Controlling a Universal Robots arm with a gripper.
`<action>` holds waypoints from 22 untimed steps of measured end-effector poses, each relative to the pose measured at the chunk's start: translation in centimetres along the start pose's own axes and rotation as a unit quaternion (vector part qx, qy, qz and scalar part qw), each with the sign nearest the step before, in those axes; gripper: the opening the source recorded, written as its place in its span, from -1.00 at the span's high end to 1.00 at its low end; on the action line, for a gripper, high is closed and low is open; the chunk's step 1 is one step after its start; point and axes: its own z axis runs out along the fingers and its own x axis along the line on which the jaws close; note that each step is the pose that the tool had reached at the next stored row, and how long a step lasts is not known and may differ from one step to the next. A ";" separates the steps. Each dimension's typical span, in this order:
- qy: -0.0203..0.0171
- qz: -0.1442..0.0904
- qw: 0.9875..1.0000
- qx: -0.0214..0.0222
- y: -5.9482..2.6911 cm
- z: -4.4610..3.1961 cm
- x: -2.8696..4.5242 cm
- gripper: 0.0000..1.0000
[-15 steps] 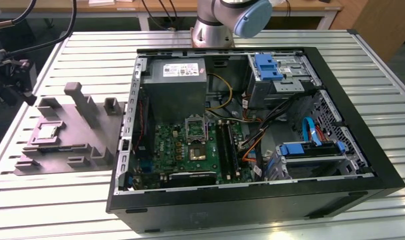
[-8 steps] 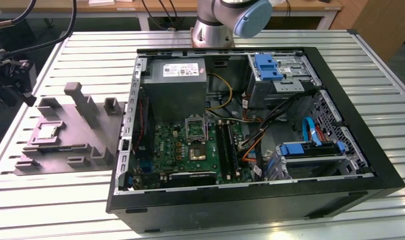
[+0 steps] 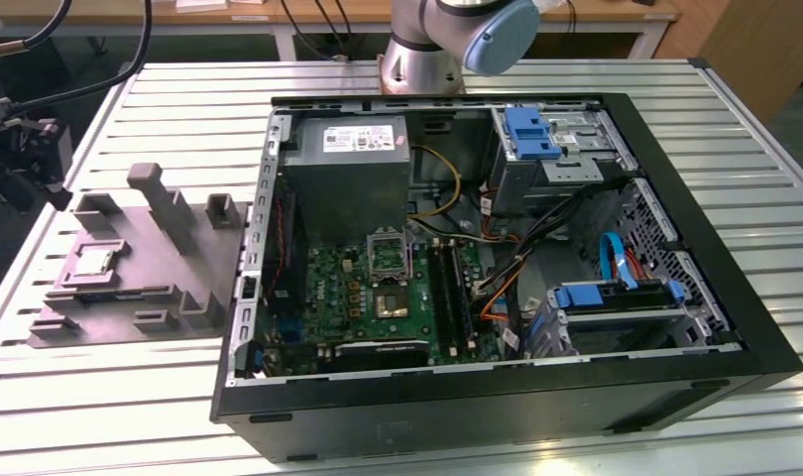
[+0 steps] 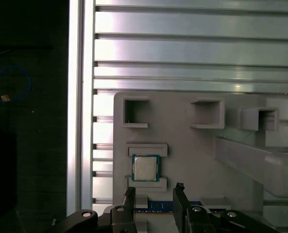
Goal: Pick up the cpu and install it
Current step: 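Pick up the cpu and move it towards the insertion slot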
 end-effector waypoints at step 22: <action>0.000 -0.004 1.000 -0.004 0.01 0.55 0.01 -0.49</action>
